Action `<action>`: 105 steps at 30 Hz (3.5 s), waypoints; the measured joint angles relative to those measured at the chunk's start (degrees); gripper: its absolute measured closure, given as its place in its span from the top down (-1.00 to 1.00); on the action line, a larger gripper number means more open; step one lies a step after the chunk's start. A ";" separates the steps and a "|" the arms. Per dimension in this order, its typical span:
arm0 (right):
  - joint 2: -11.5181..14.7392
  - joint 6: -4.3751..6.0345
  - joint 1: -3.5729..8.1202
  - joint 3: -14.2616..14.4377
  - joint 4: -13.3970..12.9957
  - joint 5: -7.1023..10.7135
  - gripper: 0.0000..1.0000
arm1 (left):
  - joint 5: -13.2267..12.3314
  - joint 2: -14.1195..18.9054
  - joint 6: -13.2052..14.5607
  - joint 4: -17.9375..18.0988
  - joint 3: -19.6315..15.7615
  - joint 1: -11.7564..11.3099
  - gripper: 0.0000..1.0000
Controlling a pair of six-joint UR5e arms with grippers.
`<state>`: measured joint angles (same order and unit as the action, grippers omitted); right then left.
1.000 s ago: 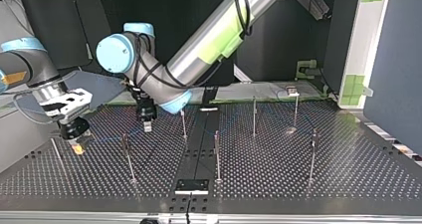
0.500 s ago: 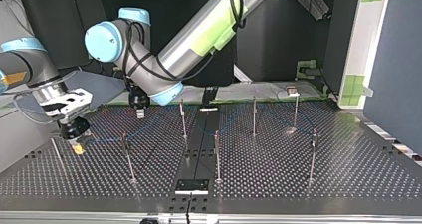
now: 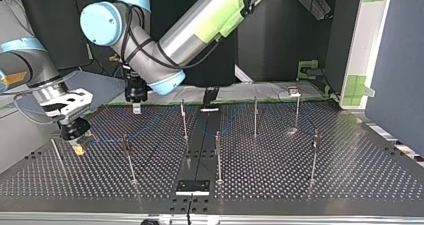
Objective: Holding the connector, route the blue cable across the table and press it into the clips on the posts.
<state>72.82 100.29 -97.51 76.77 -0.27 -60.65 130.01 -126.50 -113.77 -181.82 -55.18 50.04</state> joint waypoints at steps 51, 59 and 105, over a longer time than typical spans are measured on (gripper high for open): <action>-0.17 -0.33 -0.58 -0.01 -0.01 -0.55 -1.00 | -9.52 24.58 -5.43 14.24 -24.60 2.14 1.00; -0.17 -0.34 -0.60 -0.01 0.00 -0.61 -1.00 | -8.44 27.67 -6.86 17.65 -28.02 2.61 1.00; -0.33 -0.43 -0.44 -0.01 0.00 -0.79 -1.00 | -4.03 16.04 -5.23 41.42 -51.78 3.60 1.00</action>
<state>72.49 99.86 -97.96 76.77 -0.27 -61.44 125.98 -110.46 -119.00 -140.40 -106.96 53.64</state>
